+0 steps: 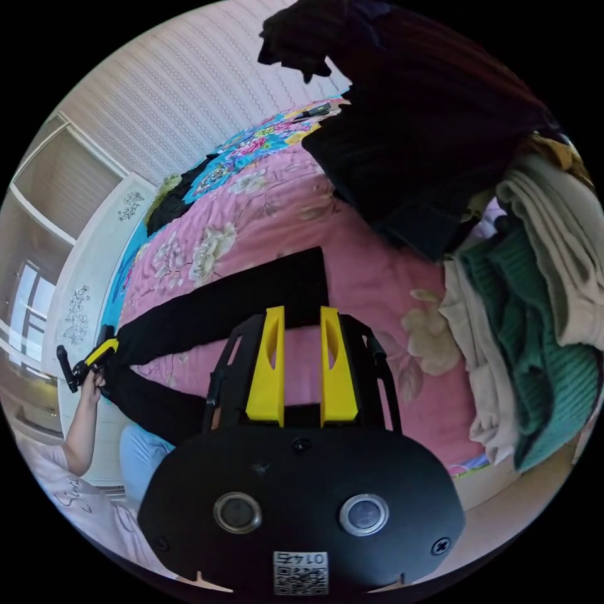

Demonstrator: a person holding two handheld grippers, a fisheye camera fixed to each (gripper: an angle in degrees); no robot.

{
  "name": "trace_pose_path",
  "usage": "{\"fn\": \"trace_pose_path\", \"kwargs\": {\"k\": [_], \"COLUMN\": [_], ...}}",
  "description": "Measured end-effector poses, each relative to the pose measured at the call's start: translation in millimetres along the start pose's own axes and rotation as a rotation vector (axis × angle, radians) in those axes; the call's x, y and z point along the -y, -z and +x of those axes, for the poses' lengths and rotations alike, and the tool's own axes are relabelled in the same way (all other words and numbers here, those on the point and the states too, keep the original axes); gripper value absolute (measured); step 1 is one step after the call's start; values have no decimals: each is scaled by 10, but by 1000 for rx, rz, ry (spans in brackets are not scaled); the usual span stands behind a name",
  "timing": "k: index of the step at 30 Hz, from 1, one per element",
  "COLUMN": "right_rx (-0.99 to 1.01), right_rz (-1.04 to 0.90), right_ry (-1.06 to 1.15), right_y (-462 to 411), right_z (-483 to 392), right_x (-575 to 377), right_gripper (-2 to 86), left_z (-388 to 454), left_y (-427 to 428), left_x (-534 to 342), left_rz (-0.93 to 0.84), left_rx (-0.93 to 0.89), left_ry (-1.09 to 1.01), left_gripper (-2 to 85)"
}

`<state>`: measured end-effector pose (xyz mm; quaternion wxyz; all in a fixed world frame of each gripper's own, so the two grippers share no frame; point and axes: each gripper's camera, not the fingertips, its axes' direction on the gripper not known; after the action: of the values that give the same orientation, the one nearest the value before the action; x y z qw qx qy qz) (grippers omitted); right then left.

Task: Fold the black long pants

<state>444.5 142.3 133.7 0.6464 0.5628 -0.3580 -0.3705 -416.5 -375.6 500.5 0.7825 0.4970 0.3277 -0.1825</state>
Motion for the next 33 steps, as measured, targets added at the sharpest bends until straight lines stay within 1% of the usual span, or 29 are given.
{"fn": "trace_pose_path", "kwargs": {"k": [3, 4, 6, 7, 12, 14, 16, 18, 20, 23, 25, 28, 31, 33], "right_rx": [42, 50, 44, 75, 139, 120, 111, 139, 164, 147, 125, 90, 49, 24], "right_rz": [-75, -86, -81, -86, 4, -42, -84, -54, 15, 32, 23, 37, 80, -2], "right_ry": [-34, -35, -30, -33, -73, -75, -66, -87, -108, -75, -44, -3, -55, -78], "right_y": [-385, -475, -502, -486, -94, -154, -288, -273, -102, 91, 166, 221, 142, -78], "right_z": [20, 22, 24, 52, 274, 349, 356, 367, 339, 222, 128, -37, -45, 5], "right_x": [106, 114, 104, 93, -119, -198, -241, -293, -405, -555, -562, -366, -15, 208], "right_gripper": [72, 45, 22, 14, 4, 5, 8, 13, 21, 30, 38, 61, 73, 47], "left_z": [-163, -177, -138, -121, -191, -224, -275, -365, -498, -593, -633, -746, -877, -955], "left_y": [-202, -330, -533, -635, -421, -394, -324, -203, 107, 638, 930, 1397, 1870, 2125], "left_x": [333, 432, 545, 593, 752, 751, 738, 757, 710, 451, 229, -184, -548, -719], "left_rz": [-43, -74, -143, -186, -147, -156, -129, -122, -82, -7, 3, -5, -11, -28], "left_rx": [-57, -74, -66, -51, -87, -113, -131, -162, -210, -303, -335, -336, -314, -282], "left_ry": [46, 56, 34, 29, 44, 46, 63, 104, 165, 185, 191, 233, 277, 297], "left_gripper": [53, 54, 54, 54, 50, 50, 49, 46, 24, 5, 3, 1, -2, -4]}}
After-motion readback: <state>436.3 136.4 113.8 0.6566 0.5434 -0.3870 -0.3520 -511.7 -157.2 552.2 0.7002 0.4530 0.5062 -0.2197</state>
